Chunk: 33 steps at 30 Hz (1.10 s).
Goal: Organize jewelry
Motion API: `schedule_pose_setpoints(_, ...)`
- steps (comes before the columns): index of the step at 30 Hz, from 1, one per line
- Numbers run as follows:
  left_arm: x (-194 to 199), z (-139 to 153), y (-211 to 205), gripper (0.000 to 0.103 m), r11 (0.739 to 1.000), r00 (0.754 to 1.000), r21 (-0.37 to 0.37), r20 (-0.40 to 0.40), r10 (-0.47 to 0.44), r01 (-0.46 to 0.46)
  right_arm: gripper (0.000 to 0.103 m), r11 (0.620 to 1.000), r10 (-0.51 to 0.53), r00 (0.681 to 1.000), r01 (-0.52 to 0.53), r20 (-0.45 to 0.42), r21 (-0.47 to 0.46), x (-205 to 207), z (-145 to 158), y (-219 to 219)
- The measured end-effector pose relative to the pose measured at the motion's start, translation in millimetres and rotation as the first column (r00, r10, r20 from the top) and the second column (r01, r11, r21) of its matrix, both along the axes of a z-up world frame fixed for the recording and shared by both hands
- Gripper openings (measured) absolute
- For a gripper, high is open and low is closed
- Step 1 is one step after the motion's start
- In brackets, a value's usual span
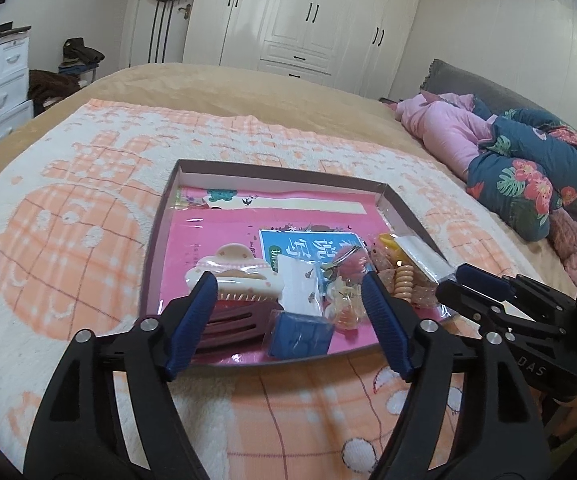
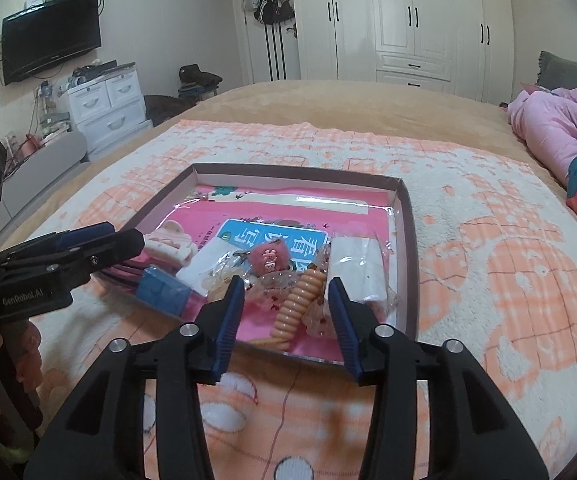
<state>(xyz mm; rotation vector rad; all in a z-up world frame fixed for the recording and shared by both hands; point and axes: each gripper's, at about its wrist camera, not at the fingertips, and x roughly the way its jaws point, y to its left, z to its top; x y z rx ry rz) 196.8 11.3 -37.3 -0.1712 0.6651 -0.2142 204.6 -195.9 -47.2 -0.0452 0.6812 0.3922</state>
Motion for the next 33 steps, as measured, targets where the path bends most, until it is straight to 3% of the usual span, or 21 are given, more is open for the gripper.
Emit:
schedule_pose_setpoints(9,-28.0,12.9,1.0,0.078,1.0,0.999,0.012,0.038,0.005,-0.005,0.063,1.0,-0.004,0.999,0.003,0.049,0.011,-34.1,13.9,-8.1)
schedule_pose_setpoints(16,-57.4,20.7,-2.0,0.091,0.999,0.997,0.047,0.077,-0.019,0.015,0.087,0.999,-0.017,0.995,0.014,0.099,0.032,-59.5,20.0,-17.1)
schedule_pose_setpoints(20,-73.9,30.3,-0.5,0.092,0.998,0.993,0.056,0.12,-0.011,0.004,0.094,0.999,-0.016,0.992,0.009,0.127,0.053,-74.0,23.8,-21.5)
schedule_pose_setpoints(33,-102.9,38.1,0.1,0.092,0.999,0.988,0.037,0.153,0.011,-0.017,0.096,0.994,-0.077,0.98,0.06,0.185,0.095,-112.7,33.9,-32.0)
